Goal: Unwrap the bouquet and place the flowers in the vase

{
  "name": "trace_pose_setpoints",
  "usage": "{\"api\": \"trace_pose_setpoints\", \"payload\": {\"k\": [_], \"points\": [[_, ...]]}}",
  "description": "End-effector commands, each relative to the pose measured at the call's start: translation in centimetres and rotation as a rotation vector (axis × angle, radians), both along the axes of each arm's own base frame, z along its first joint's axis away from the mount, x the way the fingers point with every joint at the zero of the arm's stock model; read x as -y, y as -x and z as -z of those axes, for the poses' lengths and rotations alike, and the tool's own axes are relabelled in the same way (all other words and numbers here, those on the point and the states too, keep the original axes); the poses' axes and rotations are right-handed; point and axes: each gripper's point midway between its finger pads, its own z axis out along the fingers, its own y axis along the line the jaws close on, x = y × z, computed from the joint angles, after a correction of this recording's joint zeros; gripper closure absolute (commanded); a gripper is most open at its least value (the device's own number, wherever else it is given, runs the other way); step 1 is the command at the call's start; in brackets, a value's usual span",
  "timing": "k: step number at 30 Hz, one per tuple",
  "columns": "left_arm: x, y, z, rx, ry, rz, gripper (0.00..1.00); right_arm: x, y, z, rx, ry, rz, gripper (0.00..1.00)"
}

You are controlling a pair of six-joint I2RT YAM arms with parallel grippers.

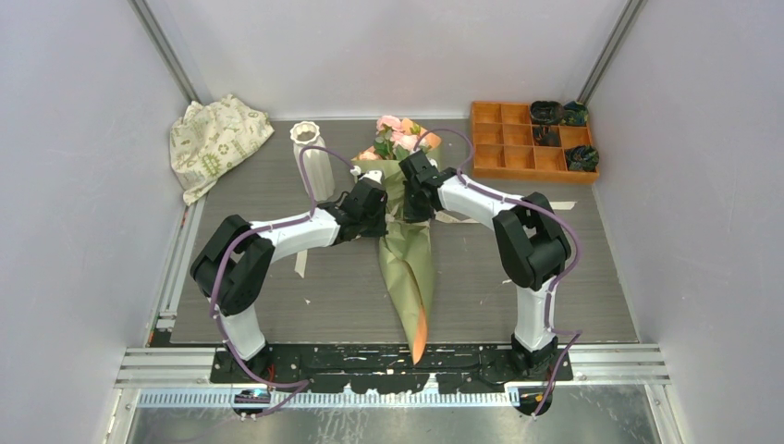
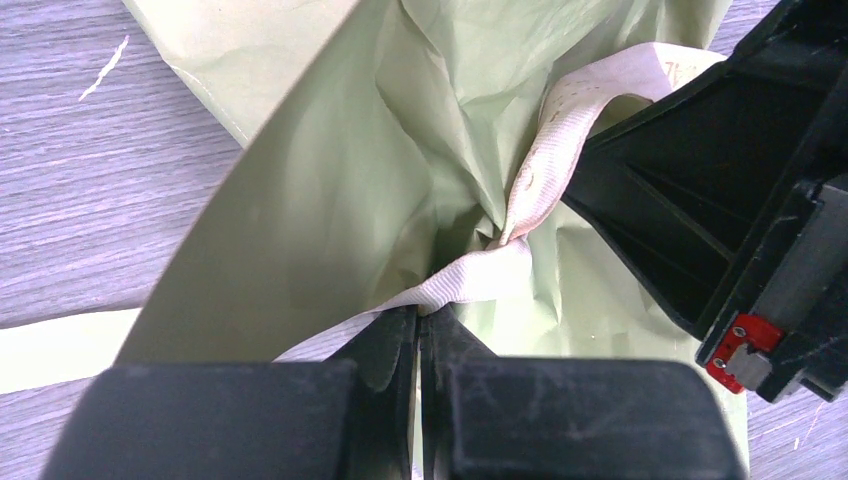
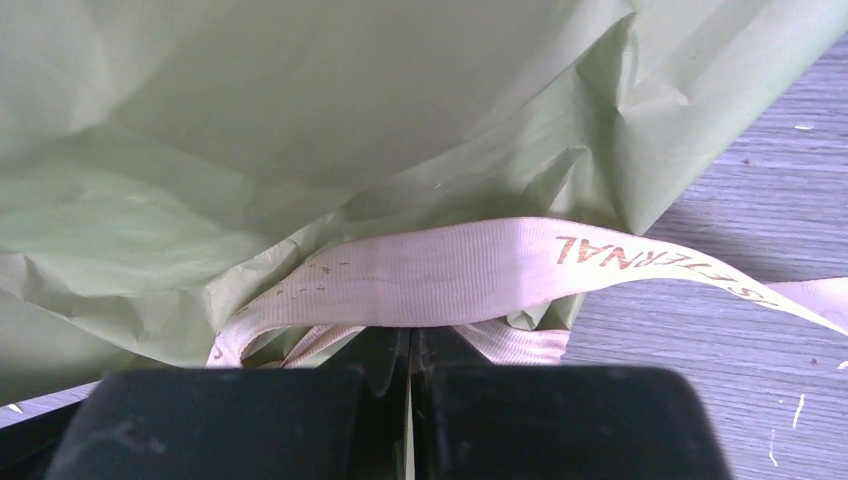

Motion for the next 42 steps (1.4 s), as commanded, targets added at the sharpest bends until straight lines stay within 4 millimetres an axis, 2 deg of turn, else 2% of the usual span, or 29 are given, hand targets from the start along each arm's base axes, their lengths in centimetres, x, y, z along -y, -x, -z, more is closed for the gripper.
{"api": "trace_pose_setpoints", "payload": {"k": [1,2,3,4,7,11,17,22,30,36,42], "points": [[0.4,-1.1,-1.7,0.053,0.029,-0.006,1.00,0.3,-0.9,-1.9,0.056,0.005,-0.002,0.99],[0.4,-1.1,-1.7,0.052,0.028,-0.006,1.00,0.3,-0.7,-2.1,0.056,0.011,-0.015,0.97],[0.4,-1.1,-1.7,0.052,0.029,-0.007,1.00,0.4,-0.5,-2.4,0.058,0.012,-0.026,0.89],[0.4,-1.1,-1.9,0.052,0.029,-0.006,1.00,0.3,-0.3,-2.8,0.064,0.011,-0.044,0.77],[0.1,-1.0,-2.6,0.059,0.024,-0.013,1.00,1.1,0.2,-3.5,0.102,0.107,-0.110,0.53],[-1.1,-0.6,-4.2,0.070,0.007,-0.051,1.00,1.4,1.0,-4.4,0.143,0.213,-0.175,0.41],[-3.3,0.1,-7.0,0.119,-0.025,-0.083,1.00,1.6,1.5,-5.4,0.194,0.288,-0.233,0.39],[-4.5,0.4,-7.9,0.146,-0.064,-0.095,1.00,0.2,2.0,-6.1,0.227,0.294,-0.304,0.37],[-4.8,0.8,-6.1,0.109,-0.094,-0.084,1.00,-3.6,3.5,-8.4,0.358,0.332,-0.405,0.38],[-4.7,0.8,-5.0,0.092,-0.103,-0.084,1.00,-5.7,4.9,-8.3,0.380,0.274,-0.439,0.41],[-4.1,1.0,-5.0,0.077,-0.072,-0.071,1.00,-7.0,4.6,-7.6,0.425,0.197,-0.415,0.41]]}}
